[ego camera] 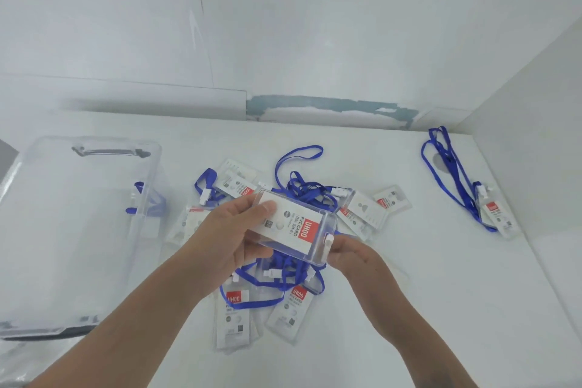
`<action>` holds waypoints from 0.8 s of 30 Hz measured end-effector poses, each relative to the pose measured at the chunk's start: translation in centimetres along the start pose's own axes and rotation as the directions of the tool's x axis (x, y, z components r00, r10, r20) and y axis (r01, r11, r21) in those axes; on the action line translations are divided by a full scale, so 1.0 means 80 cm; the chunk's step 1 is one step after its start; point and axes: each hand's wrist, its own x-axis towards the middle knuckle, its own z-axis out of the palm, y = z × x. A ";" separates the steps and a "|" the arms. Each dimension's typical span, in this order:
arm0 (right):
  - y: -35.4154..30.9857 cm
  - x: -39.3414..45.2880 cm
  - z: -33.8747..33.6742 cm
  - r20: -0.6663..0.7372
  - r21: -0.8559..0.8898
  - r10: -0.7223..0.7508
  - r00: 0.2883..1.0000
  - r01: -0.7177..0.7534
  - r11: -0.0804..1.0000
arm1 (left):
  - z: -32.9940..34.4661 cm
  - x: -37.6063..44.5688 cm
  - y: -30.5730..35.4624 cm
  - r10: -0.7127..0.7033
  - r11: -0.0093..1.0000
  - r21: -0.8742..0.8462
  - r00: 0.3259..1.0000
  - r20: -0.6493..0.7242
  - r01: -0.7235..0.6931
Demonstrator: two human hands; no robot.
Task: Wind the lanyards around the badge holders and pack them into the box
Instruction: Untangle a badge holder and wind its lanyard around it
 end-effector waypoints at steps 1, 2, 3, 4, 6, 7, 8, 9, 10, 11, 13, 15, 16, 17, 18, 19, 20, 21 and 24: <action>-0.003 0.000 -0.001 0.003 -0.009 -0.019 1.000 0.019 1.000 | 0.001 -0.002 0.004 -0.014 1.000 -0.005 1.000 0.023 0.015; -0.008 0.000 0.000 -0.004 -0.010 -0.046 0.999 0.046 0.999 | 0.002 -0.004 0.009 -0.032 0.999 0.023 0.998 0.047 0.031; -0.010 0.001 -0.001 -0.015 -0.016 -0.080 0.997 0.080 0.997 | 0.002 -0.005 0.011 -0.056 0.995 0.087 0.996 0.063 0.050; -0.014 0.001 -0.001 -0.030 -0.008 -0.100 0.995 0.100 0.995 | 0.001 -0.007 0.014 -0.078 0.985 0.161 0.995 0.069 0.066; -0.019 0.002 -0.002 -0.049 0.009 -0.133 0.990 0.133 0.991 | 0.000 -0.008 0.021 -0.091 0.978 0.196 0.994 0.067 0.076; -0.021 0.002 -0.003 -0.038 0.034 -0.125 0.991 0.127 0.991 | -0.001 -0.009 0.025 -0.092 0.986 0.148 0.993 0.069 0.081; -0.028 0.002 -0.004 -0.027 0.065 -0.100 0.995 0.101 0.993 | -0.002 -0.009 0.029 -0.098 0.992 0.081 0.993 0.070 0.092; -0.033 0.002 -0.006 -0.014 0.066 -0.078 0.997 0.079 0.995 | -0.002 -0.008 0.034 -0.102 0.995 0.018 0.993 0.067 0.101; -0.039 0.001 -0.009 0.000 0.031 -0.053 0.999 0.053 0.998 | -0.004 -0.009 0.038 -0.100 0.995 -0.013 0.993 0.060 0.101; -0.044 0.001 -0.013 0.020 -0.026 -0.039 0.999 0.040 0.999 | -0.005 -0.008 0.041 -0.095 0.995 0.003 0.994 0.057 0.095; -0.056 -0.001 -0.020 0.086 -0.139 -0.015 0.996 0.027 0.990 | -0.006 -0.009 0.042 -0.099 0.992 0.087 0.993 0.069 0.092; -0.068 -0.003 -0.025 0.138 -0.205 -0.005 0.990 0.033 0.978 | -0.005 -0.011 0.041 -0.111 0.987 0.123 0.991 0.069 0.102; -0.075 -0.002 -0.028 0.141 -0.232 0.001 0.990 0.032 0.972 | -0.005 -0.011 0.040 -0.115 0.987 0.119 0.992 0.059 0.107; -0.078 -0.001 -0.031 0.135 -0.262 0.008 0.991 0.028 0.965 | -0.005 -0.011 0.039 -0.117 0.987 0.113 0.992 0.052 0.111; -0.082 0.001 -0.035 0.122 -0.290 0.020 0.992 0.017 0.957 | -0.005 -0.012 0.039 -0.119 0.987 0.115 0.991 0.055 0.113; -0.086 0.003 -0.038 0.111 -0.305 0.025 0.993 0.010 0.952 | -0.006 -0.012 0.040 -0.125 0.985 0.129 0.990 0.067 0.115; -0.089 0.003 -0.040 0.103 -0.312 0.027 0.994 0.006 0.950 | -0.007 -0.013 0.040 -0.133 0.982 0.149 0.988 0.084 0.119; -0.090 0.005 -0.043 0.093 -0.303 0.022 0.995 0.007 0.953 | -0.008 -0.013 0.041 -0.139 0.979 0.164 0.985 0.097 0.122; -0.086 0.008 -0.050 0.021 -0.239 0.000 1.000 0.005 0.971 | -0.008 -0.014 0.040 -0.137 0.983 0.135 0.987 0.078 0.126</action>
